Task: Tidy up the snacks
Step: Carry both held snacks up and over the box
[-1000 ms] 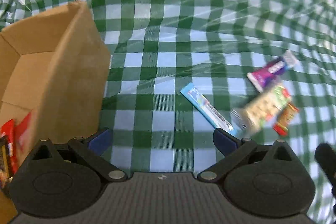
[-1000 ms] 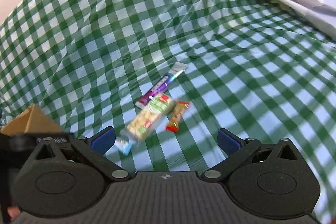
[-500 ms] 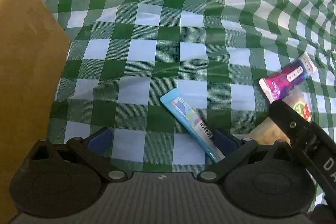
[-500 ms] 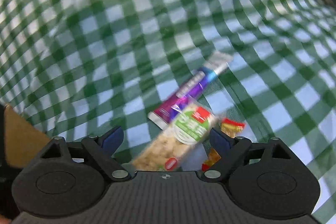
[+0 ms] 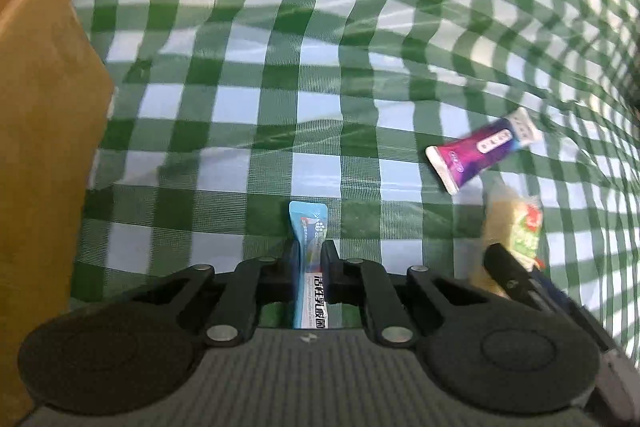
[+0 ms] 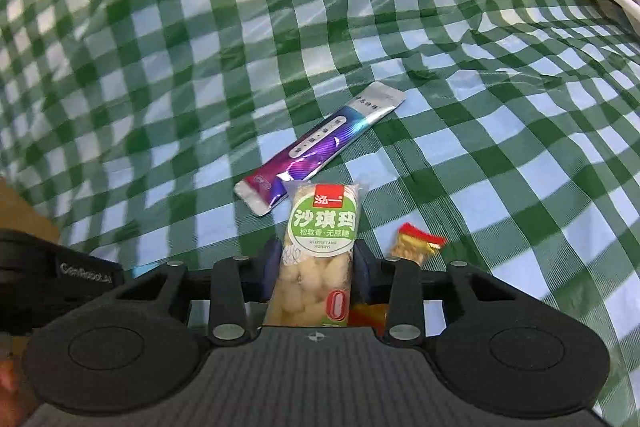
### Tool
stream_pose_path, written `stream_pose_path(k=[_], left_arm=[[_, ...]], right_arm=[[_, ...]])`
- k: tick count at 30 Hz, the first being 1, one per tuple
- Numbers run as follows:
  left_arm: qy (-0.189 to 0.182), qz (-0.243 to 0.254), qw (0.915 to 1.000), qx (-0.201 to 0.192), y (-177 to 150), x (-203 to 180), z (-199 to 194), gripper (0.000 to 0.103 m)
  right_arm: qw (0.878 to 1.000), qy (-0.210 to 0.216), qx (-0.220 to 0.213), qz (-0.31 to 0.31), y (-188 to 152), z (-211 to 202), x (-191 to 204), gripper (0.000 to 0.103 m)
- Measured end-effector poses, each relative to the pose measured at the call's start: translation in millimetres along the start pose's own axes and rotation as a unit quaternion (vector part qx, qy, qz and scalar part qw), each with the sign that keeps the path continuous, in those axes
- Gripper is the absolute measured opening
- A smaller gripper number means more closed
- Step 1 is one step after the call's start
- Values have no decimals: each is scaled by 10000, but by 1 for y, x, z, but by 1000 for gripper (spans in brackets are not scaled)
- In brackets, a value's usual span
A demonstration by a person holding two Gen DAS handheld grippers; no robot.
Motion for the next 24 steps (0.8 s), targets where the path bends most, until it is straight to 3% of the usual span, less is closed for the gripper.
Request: stream_pose_path(k=[3, 12, 24], left_arm=[[-67, 141, 9998, -155, -10, 5, -25, 12], [220, 685, 9959, -552, -57, 14, -125, 12], [288, 786, 9945, -626, -149, 94, -259, 12]], right_arm=[[9998, 89, -199, -7, 1, -28, 0, 38], [9981, 228, -568, 103, -14, -122, 14, 38], [9961, 718, -453, -259, -91, -259, 74, 38]])
Point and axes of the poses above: each gripper's, at about its wrist camera, not at the fingertips, and z roughly the way its jaws point, x to its left, y to its top, the point moved 2 cm from there along z, roughly the way its jaws point, and after that the axes turned 4 degrees about y, right-handed, at the moved point
